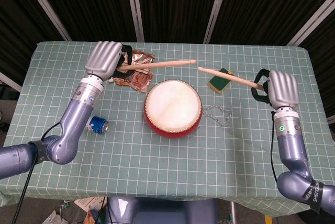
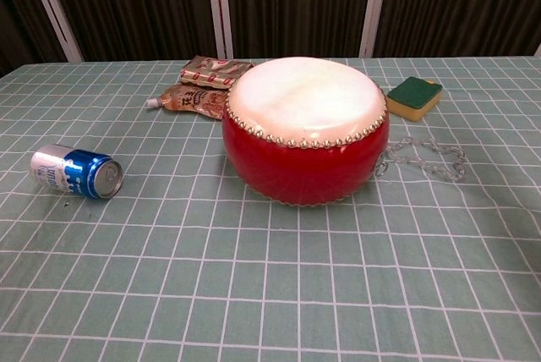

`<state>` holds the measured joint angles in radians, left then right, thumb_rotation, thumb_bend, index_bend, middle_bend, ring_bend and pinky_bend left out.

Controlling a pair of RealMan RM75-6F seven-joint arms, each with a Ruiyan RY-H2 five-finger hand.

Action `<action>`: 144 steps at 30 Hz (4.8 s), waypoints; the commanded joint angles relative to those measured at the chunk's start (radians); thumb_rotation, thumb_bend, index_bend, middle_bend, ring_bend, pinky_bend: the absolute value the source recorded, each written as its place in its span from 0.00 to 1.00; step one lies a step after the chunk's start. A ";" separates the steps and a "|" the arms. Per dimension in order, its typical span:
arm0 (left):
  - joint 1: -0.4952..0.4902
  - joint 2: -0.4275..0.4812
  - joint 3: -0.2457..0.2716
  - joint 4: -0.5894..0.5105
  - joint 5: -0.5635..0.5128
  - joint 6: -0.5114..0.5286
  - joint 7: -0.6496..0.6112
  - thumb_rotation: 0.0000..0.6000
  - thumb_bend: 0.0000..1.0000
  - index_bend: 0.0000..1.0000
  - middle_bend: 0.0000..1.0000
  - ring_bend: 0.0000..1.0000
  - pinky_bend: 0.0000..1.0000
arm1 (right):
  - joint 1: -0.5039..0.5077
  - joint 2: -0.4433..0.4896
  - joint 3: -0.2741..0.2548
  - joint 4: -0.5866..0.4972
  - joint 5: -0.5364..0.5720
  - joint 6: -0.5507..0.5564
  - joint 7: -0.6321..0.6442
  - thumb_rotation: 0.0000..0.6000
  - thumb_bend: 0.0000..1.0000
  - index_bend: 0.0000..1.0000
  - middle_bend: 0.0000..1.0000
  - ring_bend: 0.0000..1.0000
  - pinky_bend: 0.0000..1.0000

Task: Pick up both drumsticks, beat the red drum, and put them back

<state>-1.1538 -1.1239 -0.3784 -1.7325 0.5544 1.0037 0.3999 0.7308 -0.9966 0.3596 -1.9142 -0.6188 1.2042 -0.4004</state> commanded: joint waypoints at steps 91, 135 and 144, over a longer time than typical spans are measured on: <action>-0.252 -0.203 0.180 0.059 -0.418 0.024 0.508 1.00 0.48 0.79 1.00 1.00 1.00 | -0.023 -0.122 -0.136 0.120 -0.011 0.128 -0.248 1.00 0.65 0.97 1.00 1.00 1.00; 0.399 -0.133 0.425 -0.430 0.345 0.336 0.120 1.00 0.48 0.77 1.00 1.00 1.00 | -0.360 -0.076 -0.399 0.158 -0.471 0.068 0.043 1.00 0.65 0.97 1.00 1.00 1.00; 0.408 -0.290 0.404 -0.306 0.285 0.330 0.200 1.00 0.47 0.76 1.00 1.00 1.00 | -0.353 -0.090 -0.404 0.204 -0.465 0.003 0.001 1.00 0.65 0.97 1.00 1.00 1.00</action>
<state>-0.7491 -1.3872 0.0343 -2.0646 0.8564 1.3355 0.5849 0.3743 -1.0842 -0.0416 -1.7178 -1.0839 1.2172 -0.3894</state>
